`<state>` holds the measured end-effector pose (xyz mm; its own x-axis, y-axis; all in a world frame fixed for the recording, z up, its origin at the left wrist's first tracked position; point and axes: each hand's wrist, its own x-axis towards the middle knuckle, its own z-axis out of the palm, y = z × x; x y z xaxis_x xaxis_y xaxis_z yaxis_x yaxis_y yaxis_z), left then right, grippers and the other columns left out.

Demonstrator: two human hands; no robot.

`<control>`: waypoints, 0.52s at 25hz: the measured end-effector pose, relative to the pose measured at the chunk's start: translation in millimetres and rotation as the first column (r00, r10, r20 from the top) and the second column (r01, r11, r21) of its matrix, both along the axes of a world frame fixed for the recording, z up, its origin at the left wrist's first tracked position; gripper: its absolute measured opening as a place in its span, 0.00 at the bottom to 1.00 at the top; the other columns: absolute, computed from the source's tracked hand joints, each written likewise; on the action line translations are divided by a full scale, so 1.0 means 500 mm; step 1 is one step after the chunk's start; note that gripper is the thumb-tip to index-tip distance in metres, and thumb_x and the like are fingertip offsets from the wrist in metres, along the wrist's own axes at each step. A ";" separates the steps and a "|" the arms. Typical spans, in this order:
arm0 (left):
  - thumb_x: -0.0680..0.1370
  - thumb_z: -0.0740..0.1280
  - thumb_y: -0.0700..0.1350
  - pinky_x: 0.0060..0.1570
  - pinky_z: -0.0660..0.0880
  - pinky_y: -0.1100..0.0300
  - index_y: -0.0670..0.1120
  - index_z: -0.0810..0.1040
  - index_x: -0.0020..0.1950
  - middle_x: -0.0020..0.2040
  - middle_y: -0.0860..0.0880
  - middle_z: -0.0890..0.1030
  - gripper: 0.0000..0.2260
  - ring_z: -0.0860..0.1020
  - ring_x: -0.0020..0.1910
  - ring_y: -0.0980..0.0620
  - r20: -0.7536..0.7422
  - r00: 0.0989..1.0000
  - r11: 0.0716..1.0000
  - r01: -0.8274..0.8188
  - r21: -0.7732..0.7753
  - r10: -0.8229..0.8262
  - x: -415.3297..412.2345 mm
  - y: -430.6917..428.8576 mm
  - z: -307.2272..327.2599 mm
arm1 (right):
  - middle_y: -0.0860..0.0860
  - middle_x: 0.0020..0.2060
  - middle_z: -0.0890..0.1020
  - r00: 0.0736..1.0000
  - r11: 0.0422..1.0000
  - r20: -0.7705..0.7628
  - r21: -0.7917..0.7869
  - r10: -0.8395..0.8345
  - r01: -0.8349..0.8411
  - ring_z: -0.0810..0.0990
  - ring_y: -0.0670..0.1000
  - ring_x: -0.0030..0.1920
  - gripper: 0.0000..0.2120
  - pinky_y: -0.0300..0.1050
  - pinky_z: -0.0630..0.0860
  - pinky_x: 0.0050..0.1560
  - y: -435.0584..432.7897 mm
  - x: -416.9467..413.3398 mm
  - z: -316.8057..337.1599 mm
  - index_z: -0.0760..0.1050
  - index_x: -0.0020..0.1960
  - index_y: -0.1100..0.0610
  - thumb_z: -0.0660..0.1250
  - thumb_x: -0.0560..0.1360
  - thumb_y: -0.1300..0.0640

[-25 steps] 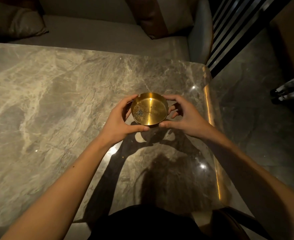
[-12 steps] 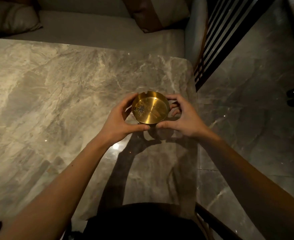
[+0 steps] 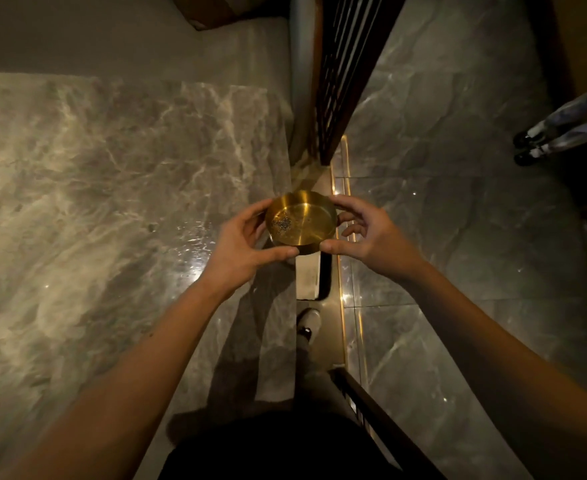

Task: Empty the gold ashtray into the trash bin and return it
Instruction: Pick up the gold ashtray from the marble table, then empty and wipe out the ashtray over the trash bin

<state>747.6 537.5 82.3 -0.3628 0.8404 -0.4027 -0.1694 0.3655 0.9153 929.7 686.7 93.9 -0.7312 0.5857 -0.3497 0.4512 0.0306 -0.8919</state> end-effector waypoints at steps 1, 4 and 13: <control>0.59 0.79 0.39 0.65 0.71 0.66 0.43 0.69 0.71 0.63 0.56 0.78 0.41 0.76 0.64 0.64 0.027 1.000 1.000 0.005 -0.012 -0.004 0.004 0.011 -0.014 | 0.50 0.60 0.78 0.999 0.998 0.007 -0.036 -0.044 0.044 0.79 0.44 0.57 0.37 0.43 0.78 0.56 0.000 0.009 -0.016 0.69 0.70 0.57 0.79 0.65 0.56; 0.60 0.79 0.41 0.66 0.73 0.61 0.44 0.69 0.71 0.64 0.53 0.78 0.40 0.76 0.65 0.59 0.098 0.994 0.997 0.062 -0.046 -0.057 0.011 0.038 -0.063 | 0.55 0.59 0.80 0.987 0.981 0.021 -0.113 -0.160 0.161 0.80 0.52 0.59 0.33 0.56 0.78 0.60 -0.009 0.033 -0.067 0.71 0.68 0.57 0.77 0.65 0.57; 0.65 0.79 0.40 0.71 0.69 0.55 0.46 0.66 0.74 0.68 0.52 0.74 0.40 0.71 0.70 0.54 0.099 0.995 0.980 -0.005 -0.199 0.025 0.130 0.090 -0.147 | 0.67 0.61 0.75 0.987 0.927 0.049 -0.338 -0.154 0.162 0.75 0.61 0.63 0.27 0.43 0.79 0.56 0.050 0.126 -0.184 0.69 0.69 0.61 0.71 0.72 0.66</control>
<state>812.5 582.7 8.5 -0.3243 0.7350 -0.5954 -0.2637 0.5343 0.8031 992.6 712.0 1.9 -0.6291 0.5362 -0.5628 0.4447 -0.3455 -0.8263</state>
